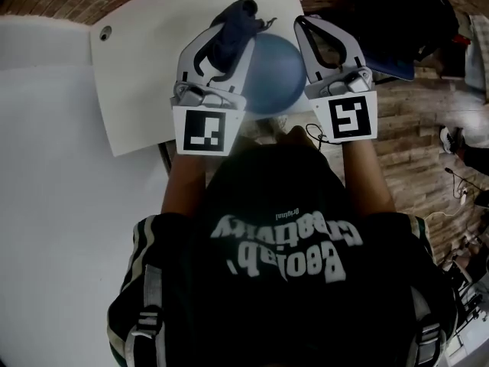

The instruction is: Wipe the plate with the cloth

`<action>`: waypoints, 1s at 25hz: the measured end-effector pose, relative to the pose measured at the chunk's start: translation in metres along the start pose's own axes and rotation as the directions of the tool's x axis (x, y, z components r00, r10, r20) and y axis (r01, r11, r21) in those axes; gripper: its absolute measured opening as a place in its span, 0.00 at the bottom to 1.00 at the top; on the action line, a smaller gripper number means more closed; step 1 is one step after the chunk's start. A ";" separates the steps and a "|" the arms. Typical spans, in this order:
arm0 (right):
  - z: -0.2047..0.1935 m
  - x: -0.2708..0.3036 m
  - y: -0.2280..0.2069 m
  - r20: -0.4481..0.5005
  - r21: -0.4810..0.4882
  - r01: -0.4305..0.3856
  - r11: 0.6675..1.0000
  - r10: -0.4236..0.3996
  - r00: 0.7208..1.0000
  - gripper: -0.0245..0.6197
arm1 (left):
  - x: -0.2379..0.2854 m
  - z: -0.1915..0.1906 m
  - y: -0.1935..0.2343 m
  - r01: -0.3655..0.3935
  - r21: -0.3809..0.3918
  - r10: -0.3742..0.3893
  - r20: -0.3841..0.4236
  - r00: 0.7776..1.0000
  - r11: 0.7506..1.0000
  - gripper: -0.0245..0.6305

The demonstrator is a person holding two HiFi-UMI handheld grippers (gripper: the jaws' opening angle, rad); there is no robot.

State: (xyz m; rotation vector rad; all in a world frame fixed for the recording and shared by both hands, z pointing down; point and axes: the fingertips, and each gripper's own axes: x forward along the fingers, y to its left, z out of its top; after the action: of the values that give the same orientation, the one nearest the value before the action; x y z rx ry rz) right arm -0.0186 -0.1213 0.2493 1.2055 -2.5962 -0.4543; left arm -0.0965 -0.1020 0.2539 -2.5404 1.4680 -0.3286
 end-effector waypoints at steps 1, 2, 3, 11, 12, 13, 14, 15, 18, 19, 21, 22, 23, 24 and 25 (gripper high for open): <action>-0.002 0.002 -0.001 0.006 0.002 -0.007 1.000 0.007 1.000 0.03 | 0.001 -0.002 0.000 -0.009 0.003 0.009 -0.006 1.000 1.000 0.24; -0.004 0.005 -0.002 0.013 0.003 -0.016 1.000 0.015 1.000 0.03 | 0.002 -0.004 0.001 -0.018 0.007 0.018 -0.014 1.000 1.000 0.24; -0.006 0.007 -0.002 0.019 0.005 -0.025 1.000 0.025 1.000 0.03 | 0.003 -0.007 0.001 -0.028 0.009 0.028 -0.023 0.999 1.000 0.24; -0.025 0.012 -0.007 0.038 0.008 -0.119 0.993 0.119 0.992 0.03 | 0.009 -0.027 -0.004 -0.110 0.060 0.117 -0.124 0.985 0.992 0.24; -0.027 0.013 -0.006 0.038 0.013 -0.130 0.991 0.129 0.991 0.03 | 0.010 -0.030 -0.004 -0.118 0.067 0.127 -0.141 0.982 0.991 0.24; -0.028 0.014 -0.006 0.039 0.017 -0.139 0.990 0.138 0.990 0.03 | 0.010 -0.033 -0.004 -0.123 0.069 0.133 -0.157 0.979 0.990 0.24; -0.030 0.014 -0.007 0.038 0.021 -0.147 0.989 0.146 0.989 0.03 | 0.011 -0.036 -0.004 -0.125 0.067 0.135 -0.171 0.976 0.990 0.24; -0.032 0.014 -0.007 0.038 0.027 -0.152 0.988 0.151 0.988 0.03 | 0.012 -0.038 -0.004 -0.126 0.066 0.136 -0.184 0.973 0.990 0.24; -0.037 0.015 -0.009 0.042 0.040 -0.161 0.986 0.159 0.986 0.03 | 0.012 -0.045 -0.006 -0.119 0.094 0.138 -0.223 0.965 0.988 0.24; -0.039 0.015 -0.008 0.043 0.041 -0.162 0.986 0.161 0.986 0.03 | 0.011 -0.048 -0.008 -0.114 0.101 0.135 -0.233 0.963 0.988 0.24; -0.043 0.013 -0.006 0.038 0.045 -0.164 0.986 0.162 0.986 0.03 | 0.011 -0.054 -0.015 -0.091 0.101 0.114 -0.250 0.962 0.991 0.24; -0.045 0.012 -0.006 0.032 0.046 -0.163 0.985 0.162 0.986 0.03 | 0.012 -0.057 -0.019 -0.069 0.099 0.093 -0.259 0.961 0.993 0.25; -0.048 0.012 -0.006 0.026 0.046 -0.163 0.986 0.162 0.986 0.03 | 0.013 -0.060 -0.023 -0.042 0.097 0.067 -0.269 0.961 0.994 0.24; -0.050 0.013 -0.006 0.020 0.043 -0.163 0.986 0.163 0.986 0.03 | 0.014 -0.063 -0.028 -0.014 0.093 0.039 -0.279 0.960 0.996 0.25; -0.051 0.014 -0.005 0.014 0.040 -0.164 0.986 0.164 0.986 0.03 | 0.015 -0.067 -0.032 0.014 0.085 0.011 -0.288 0.957 0.996 0.25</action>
State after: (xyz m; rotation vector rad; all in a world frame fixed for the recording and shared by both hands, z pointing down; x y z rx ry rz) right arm -0.0063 -0.1438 0.2962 0.9926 -2.6980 -0.3771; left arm -0.0820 -0.1029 0.3277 -2.5059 1.5078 -0.7754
